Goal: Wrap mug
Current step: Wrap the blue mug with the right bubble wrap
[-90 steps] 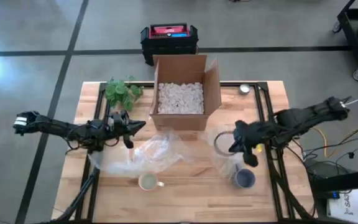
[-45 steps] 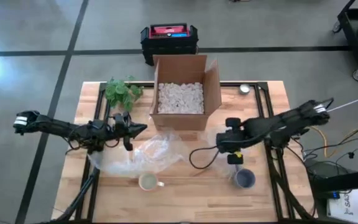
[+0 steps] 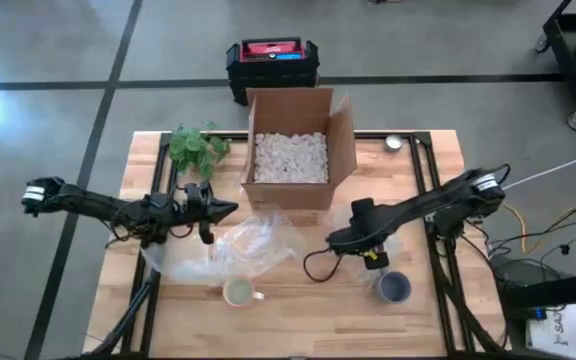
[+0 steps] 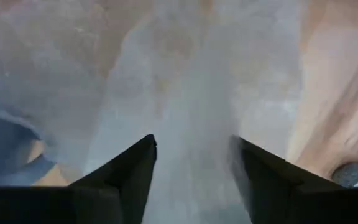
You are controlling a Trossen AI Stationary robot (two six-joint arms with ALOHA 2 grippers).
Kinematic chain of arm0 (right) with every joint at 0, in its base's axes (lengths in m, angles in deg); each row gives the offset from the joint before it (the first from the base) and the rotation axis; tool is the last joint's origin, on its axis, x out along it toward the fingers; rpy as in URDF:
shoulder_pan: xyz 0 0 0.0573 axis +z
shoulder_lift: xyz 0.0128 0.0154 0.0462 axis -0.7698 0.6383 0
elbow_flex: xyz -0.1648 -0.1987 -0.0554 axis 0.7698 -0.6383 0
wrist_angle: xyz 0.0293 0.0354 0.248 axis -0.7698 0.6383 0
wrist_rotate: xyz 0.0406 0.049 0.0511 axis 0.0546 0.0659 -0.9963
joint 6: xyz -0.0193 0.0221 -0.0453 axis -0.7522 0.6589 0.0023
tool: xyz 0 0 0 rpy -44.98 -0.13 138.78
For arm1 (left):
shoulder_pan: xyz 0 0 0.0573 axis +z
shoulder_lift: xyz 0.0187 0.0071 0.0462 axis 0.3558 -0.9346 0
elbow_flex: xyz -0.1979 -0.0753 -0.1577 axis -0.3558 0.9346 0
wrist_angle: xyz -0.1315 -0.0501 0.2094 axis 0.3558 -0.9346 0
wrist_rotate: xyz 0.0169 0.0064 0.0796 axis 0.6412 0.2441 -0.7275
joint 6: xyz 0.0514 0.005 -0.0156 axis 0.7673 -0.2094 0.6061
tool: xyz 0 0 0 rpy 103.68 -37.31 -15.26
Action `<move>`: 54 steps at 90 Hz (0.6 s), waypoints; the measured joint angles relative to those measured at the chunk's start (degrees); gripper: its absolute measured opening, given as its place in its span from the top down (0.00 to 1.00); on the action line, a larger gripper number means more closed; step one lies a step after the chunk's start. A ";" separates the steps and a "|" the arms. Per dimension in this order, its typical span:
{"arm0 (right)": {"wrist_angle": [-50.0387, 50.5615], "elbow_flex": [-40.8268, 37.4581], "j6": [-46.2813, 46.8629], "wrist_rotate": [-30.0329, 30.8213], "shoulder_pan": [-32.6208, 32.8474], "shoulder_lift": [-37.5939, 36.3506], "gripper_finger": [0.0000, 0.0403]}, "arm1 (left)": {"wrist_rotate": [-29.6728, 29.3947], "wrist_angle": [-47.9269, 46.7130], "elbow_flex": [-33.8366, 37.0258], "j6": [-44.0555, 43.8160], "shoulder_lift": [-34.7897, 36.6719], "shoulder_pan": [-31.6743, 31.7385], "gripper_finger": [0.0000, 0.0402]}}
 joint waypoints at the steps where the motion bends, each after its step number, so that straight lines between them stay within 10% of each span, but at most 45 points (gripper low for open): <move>1: -0.15 0.00 -0.07 0.00 0.00 0.09 0.68 | 0.00 0.02 0.00 0.00 -0.01 0.00 1.00; 15: -6.31 2.62 -1.21 -4.53 -0.17 -1.68 0.96 | 0.02 0.84 0.00 -0.02 0.44 0.00 1.00; 54: -34.87 7.87 -15.09 -4.89 -0.15 -20.97 1.00 | 0.61 4.01 -0.02 0.18 0.60 0.00 1.00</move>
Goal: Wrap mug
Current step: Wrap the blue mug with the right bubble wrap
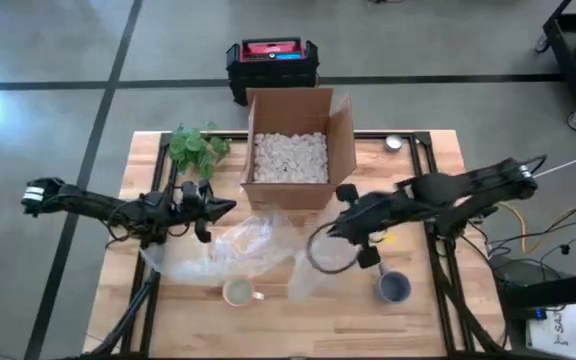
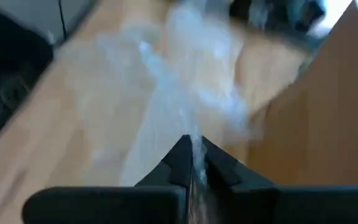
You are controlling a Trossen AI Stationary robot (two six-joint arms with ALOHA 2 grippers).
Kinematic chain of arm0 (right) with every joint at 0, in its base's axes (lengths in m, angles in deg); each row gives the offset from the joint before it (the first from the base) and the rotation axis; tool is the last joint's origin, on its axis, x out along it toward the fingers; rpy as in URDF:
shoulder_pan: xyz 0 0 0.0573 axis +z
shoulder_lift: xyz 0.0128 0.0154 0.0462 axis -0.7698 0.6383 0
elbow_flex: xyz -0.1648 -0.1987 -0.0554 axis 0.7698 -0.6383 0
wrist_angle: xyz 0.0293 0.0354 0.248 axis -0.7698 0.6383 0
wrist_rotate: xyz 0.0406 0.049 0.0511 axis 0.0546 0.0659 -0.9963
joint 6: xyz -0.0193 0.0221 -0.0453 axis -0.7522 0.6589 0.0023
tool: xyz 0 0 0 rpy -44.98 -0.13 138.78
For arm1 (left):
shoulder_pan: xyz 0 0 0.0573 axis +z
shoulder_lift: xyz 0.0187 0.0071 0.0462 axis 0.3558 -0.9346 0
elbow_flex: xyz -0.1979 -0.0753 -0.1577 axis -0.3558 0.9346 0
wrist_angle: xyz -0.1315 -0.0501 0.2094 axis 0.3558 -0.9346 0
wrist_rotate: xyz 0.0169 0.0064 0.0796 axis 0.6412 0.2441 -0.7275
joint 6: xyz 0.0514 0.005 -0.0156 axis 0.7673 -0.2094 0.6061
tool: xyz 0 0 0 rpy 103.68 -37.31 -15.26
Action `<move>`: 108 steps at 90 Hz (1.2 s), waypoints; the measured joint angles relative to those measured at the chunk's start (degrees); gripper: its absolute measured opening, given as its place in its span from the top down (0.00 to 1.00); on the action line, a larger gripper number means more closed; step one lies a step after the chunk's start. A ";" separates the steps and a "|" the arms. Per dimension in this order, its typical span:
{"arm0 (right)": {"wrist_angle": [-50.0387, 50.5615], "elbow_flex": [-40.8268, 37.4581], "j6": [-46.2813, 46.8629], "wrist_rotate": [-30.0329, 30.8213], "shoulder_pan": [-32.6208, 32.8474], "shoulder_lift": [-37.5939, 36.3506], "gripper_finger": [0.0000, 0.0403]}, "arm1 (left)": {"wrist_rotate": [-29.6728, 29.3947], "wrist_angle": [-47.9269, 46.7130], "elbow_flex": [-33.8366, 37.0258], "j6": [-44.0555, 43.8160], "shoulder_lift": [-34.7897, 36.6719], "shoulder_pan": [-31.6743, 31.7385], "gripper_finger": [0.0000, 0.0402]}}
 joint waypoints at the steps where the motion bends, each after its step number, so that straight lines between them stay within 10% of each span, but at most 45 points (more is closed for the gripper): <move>1: -0.44 0.00 -0.08 -0.19 0.00 -0.42 1.00 | -0.01 0.00 0.00 0.01 -0.04 0.00 1.00; 30: -2.40 -0.53 5.04 0.70 0.02 -6.52 1.00 | 1.20 -0.01 0.00 -0.38 -0.44 0.00 0.96; 56: -15.37 -10.75 7.63 1.77 2.79 0.07 1.00 | 2.49 0.01 0.00 0.03 -0.45 0.00 0.72; 93: -29.98 -6.51 -11.20 39.74 11.93 9.33 1.00 | 3.59 0.12 -2.77 0.05 -0.42 0.02 0.59; 108: -28.45 -6.36 -8.28 39.93 11.09 7.45 1.00 | 7.67 -13.73 -11.66 2.56 -2.49 -0.10 0.63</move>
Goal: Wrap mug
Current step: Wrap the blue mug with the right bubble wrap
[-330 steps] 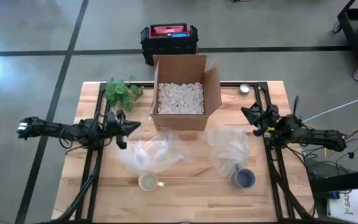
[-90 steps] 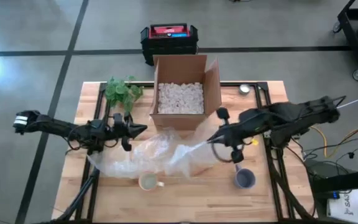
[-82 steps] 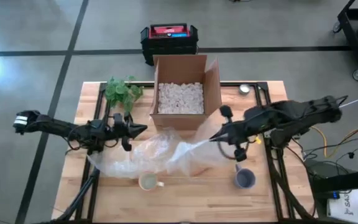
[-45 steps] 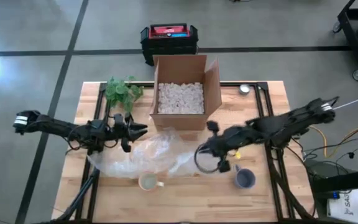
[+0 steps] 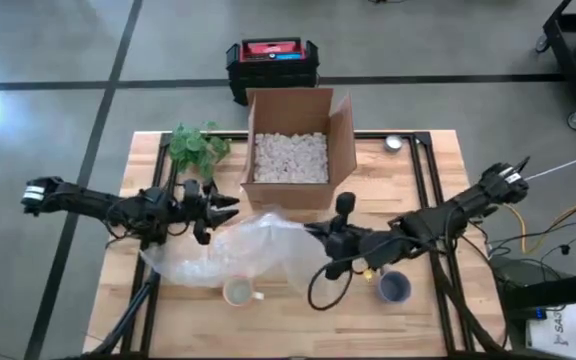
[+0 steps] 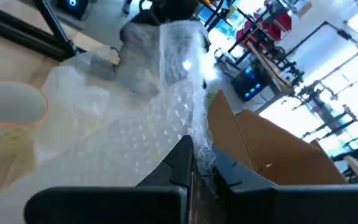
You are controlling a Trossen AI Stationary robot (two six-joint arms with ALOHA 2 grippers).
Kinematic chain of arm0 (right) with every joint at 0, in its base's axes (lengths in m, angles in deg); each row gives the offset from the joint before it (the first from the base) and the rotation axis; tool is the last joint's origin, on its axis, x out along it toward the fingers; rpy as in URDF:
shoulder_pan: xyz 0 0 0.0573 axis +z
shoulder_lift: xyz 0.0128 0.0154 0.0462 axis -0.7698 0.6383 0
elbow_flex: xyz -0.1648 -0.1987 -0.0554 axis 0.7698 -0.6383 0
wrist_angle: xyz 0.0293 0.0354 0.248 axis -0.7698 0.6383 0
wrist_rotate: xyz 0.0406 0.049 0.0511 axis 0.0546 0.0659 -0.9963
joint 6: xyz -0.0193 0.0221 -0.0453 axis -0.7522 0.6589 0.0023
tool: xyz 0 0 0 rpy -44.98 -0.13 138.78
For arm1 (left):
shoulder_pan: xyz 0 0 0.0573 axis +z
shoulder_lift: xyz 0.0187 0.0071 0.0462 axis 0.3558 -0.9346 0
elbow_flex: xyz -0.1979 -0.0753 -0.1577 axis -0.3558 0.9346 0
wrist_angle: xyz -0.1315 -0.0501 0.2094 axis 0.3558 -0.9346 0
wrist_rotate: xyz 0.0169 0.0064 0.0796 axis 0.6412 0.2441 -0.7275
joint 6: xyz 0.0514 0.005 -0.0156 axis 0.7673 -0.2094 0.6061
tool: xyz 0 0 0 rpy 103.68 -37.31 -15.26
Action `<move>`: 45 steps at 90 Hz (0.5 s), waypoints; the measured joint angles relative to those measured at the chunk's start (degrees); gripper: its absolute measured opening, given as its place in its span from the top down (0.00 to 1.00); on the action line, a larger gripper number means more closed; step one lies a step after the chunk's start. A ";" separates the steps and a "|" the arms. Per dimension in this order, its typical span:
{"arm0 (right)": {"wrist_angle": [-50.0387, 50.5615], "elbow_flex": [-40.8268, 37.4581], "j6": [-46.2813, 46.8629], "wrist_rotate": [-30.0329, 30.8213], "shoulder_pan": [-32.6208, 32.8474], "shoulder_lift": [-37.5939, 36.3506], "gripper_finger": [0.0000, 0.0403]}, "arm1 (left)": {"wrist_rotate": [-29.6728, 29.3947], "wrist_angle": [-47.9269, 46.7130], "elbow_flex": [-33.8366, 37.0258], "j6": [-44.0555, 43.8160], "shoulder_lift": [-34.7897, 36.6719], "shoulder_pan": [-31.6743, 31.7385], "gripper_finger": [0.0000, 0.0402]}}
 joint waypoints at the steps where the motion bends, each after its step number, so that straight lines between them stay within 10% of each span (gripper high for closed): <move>1: 0.25 0.00 0.49 0.00 -0.08 -0.06 1.00 | 0.32 -1.44 -0.77 0.25 -0.30 -0.01 0.64; 45: 8.53 -0.26 6.34 1.69 -0.59 -0.34 1.00 | 6.33 -57.90 -30.18 3.39 -8.34 -1.33 0.75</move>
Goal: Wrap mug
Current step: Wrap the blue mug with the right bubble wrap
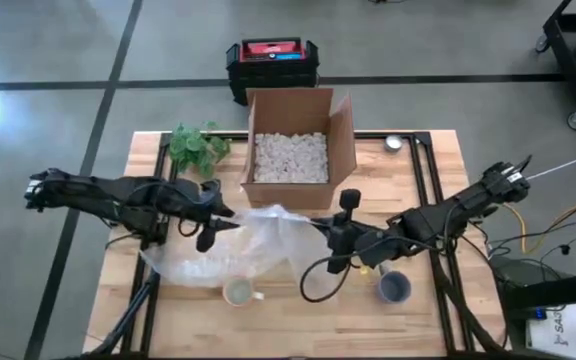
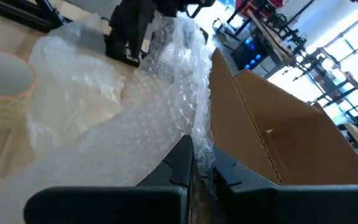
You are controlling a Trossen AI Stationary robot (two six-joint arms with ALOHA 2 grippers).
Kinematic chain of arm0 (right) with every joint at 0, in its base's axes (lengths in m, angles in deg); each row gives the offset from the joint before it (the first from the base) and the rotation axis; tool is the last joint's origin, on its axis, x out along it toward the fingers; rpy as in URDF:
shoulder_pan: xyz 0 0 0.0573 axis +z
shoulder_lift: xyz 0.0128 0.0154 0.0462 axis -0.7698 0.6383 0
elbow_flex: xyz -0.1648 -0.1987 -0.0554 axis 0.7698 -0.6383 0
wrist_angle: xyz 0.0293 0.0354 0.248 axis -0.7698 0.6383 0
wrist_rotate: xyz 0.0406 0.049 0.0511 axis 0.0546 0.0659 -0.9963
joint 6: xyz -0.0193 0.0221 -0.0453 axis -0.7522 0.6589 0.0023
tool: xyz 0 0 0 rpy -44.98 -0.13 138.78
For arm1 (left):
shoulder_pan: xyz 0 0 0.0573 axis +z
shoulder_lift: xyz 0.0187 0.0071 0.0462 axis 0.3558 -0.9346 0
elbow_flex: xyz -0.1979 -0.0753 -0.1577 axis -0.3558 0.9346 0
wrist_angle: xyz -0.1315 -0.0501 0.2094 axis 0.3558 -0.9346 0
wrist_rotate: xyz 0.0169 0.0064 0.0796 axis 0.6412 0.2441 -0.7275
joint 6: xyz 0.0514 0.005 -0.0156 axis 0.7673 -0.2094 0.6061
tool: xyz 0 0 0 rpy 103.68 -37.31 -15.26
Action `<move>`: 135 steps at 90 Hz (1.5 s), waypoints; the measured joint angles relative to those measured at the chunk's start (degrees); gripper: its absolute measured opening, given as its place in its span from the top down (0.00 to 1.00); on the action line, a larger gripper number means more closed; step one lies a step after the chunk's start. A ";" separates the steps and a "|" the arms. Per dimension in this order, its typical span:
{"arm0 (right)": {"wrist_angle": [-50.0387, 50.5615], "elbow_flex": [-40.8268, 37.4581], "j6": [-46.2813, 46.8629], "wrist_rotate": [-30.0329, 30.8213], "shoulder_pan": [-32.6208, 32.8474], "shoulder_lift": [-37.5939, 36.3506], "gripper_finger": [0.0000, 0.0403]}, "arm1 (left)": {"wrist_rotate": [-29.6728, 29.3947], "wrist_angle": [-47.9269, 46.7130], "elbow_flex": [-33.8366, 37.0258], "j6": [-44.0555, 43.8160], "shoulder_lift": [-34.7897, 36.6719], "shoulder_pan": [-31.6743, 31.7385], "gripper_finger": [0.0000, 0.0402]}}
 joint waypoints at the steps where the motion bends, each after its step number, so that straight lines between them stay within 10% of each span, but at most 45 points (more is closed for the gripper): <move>1: 0.03 0.00 0.01 0.01 0.01 0.00 1.00 | 0.02 -0.06 -0.17 -0.23 0.02 -0.08 0.75; 46: 0.41 -0.02 0.79 1.43 -0.66 0.42 1.00 | -5.46 30.89 13.21 -10.34 -0.98 -1.27 0.71; 98: 0.16 -0.04 0.44 1.28 0.21 0.49 1.00 | -19.25 33.33 13.05 -5.64 -5.40 -1.21 0.73; 135: -0.22 -0.07 0.77 -1.38 -0.32 0.94 1.00 | -14.78 43.93 12.94 -1.00 -7.99 -1.15 0.72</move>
